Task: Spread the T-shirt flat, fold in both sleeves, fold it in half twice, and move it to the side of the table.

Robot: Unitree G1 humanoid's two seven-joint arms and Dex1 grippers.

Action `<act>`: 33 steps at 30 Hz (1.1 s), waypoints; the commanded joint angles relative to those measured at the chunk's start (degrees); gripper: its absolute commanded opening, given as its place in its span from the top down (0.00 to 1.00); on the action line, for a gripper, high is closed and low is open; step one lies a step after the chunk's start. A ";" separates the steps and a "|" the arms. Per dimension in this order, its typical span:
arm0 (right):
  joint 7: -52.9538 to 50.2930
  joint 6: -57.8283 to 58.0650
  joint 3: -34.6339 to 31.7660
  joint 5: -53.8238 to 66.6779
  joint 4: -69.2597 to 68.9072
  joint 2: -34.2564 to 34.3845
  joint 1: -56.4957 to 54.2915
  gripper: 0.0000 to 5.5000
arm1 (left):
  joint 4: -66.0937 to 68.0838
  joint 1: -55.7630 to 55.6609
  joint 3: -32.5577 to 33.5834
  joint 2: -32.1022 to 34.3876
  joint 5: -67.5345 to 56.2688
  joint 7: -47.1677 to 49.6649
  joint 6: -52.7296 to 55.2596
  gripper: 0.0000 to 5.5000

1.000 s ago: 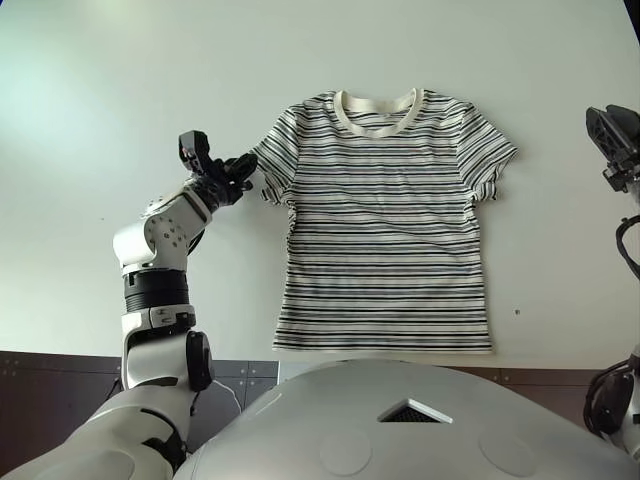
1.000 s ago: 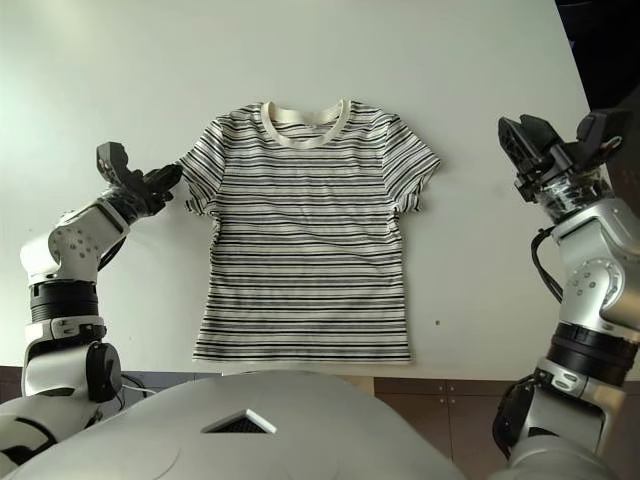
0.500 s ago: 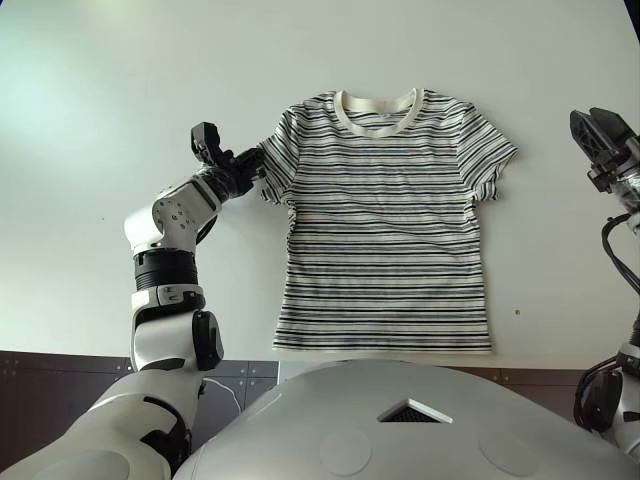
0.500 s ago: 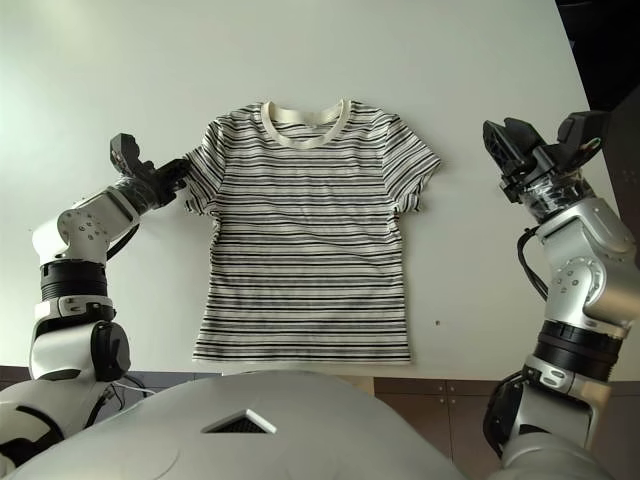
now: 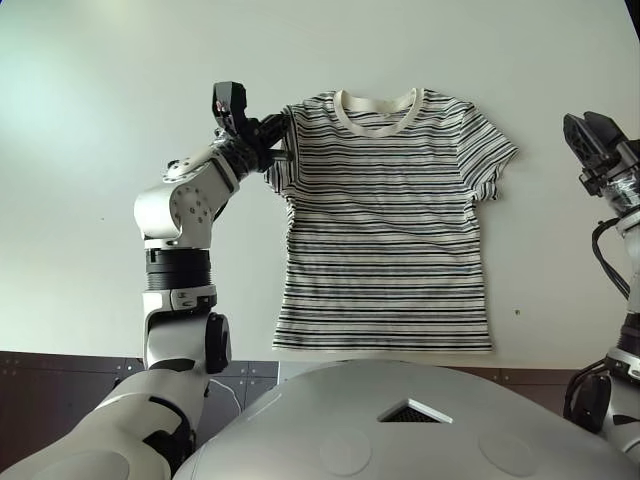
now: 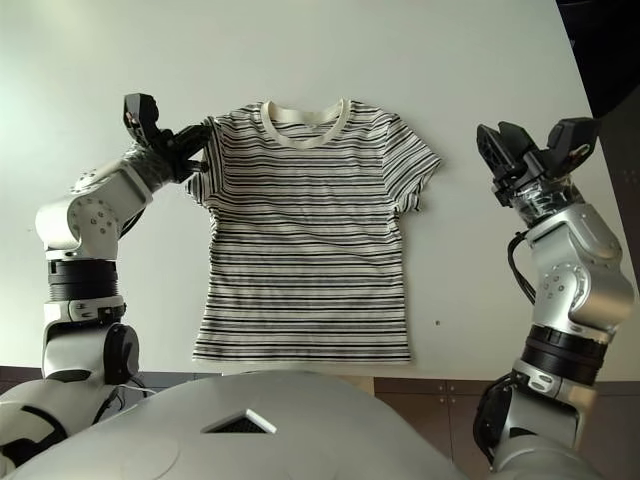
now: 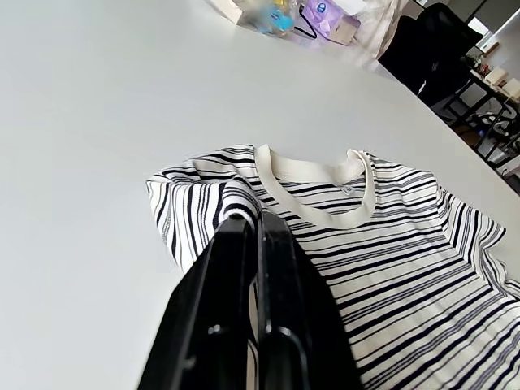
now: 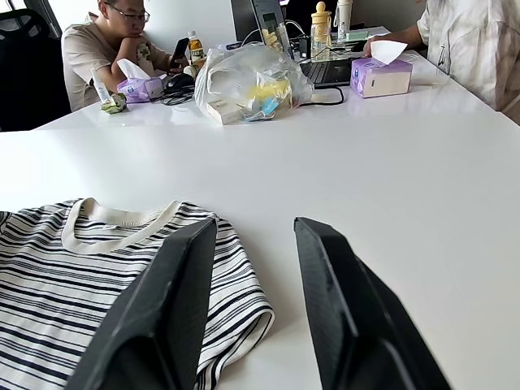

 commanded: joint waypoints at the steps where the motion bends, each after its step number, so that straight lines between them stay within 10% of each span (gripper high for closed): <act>1: -0.68 -0.09 0.64 -0.57 -1.23 1.15 1.08 0.68 | 1.55 -2.86 -4.79 -3.19 3.84 2.24 0.71 0.98; 10: -0.44 0.26 2.63 -0.51 -2.93 2.90 2.57 0.68 | 4.37 -5.63 -18.38 -9.47 15.02 3.33 -1.30 0.85; 19: -8.48 5.85 0.61 -2.32 5.91 4.24 2.24 0.68 | -21.35 -6.86 -4.95 -5.18 4.84 1.34 5.68 0.85; 33: -9.60 12.96 -2.13 2.45 28.55 9.01 -17.35 0.68 | -18.55 1.27 -9.82 -1.22 13.74 1.61 -4.63 0.85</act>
